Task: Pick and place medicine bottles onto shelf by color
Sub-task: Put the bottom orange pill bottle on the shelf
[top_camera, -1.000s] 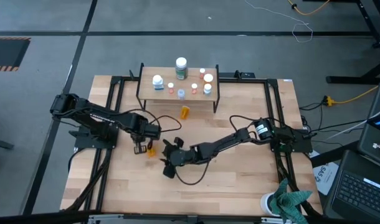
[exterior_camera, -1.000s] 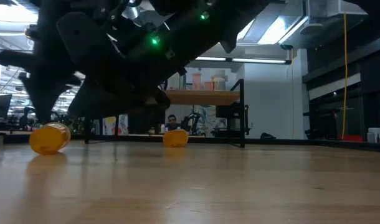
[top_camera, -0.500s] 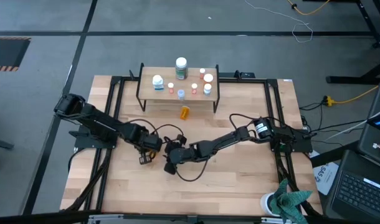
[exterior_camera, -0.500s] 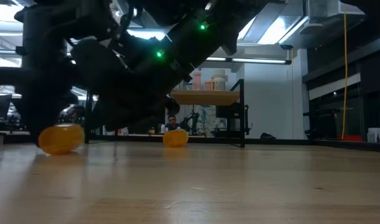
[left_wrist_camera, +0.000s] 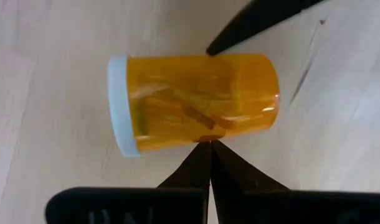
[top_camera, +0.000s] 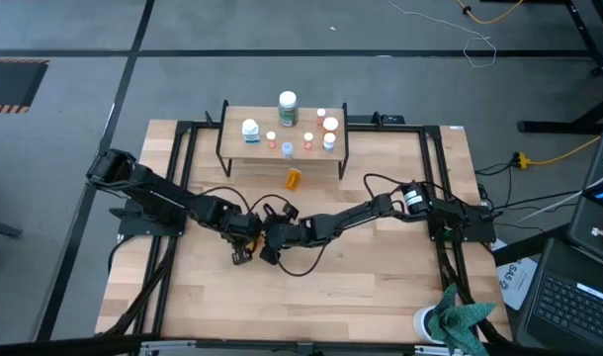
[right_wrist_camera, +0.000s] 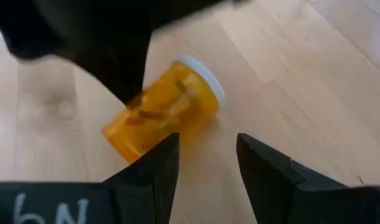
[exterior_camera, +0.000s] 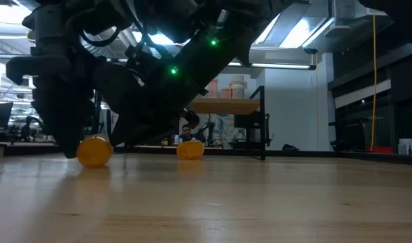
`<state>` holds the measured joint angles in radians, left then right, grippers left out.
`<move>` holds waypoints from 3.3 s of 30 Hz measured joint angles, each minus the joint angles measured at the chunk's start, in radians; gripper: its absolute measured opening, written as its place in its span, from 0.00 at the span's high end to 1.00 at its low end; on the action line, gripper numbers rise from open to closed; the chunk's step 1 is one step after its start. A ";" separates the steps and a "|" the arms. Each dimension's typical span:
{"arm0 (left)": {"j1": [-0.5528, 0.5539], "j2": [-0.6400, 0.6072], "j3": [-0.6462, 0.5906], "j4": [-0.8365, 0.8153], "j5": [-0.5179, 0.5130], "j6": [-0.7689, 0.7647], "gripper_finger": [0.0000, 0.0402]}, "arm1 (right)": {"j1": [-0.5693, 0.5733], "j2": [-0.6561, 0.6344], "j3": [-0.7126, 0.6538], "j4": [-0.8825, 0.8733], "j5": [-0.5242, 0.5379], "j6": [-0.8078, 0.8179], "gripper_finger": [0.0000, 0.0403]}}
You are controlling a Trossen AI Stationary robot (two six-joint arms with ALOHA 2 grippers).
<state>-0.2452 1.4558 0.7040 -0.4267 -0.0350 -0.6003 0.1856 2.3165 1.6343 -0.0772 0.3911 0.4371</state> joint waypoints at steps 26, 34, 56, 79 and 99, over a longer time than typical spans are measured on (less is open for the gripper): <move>-0.052 -0.021 0.001 0.005 0.049 -0.163 1.00 | 0.026 -0.013 0.256 -0.559 0.046 0.189 0.60; -0.068 0.007 0.001 0.114 -0.040 -0.298 1.00 | 0.042 -0.012 0.254 -0.614 0.031 0.210 0.60; -0.079 -0.080 0.008 -0.461 -0.108 0.045 1.00 | 0.092 -0.032 0.252 -0.462 -0.131 0.113 0.60; 0.012 -0.048 -0.058 -0.085 -0.112 0.167 1.00 | 0.056 0.064 0.252 -0.359 -0.041 0.130 0.60; -0.004 -0.048 0.187 -0.264 -0.167 0.190 1.00 | 0.045 0.064 0.252 -0.384 -0.046 0.111 0.60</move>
<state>-0.2496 1.4074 0.8914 -0.6908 -0.2024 -0.4107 0.2306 2.3806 1.8862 -0.4610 0.3450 0.5480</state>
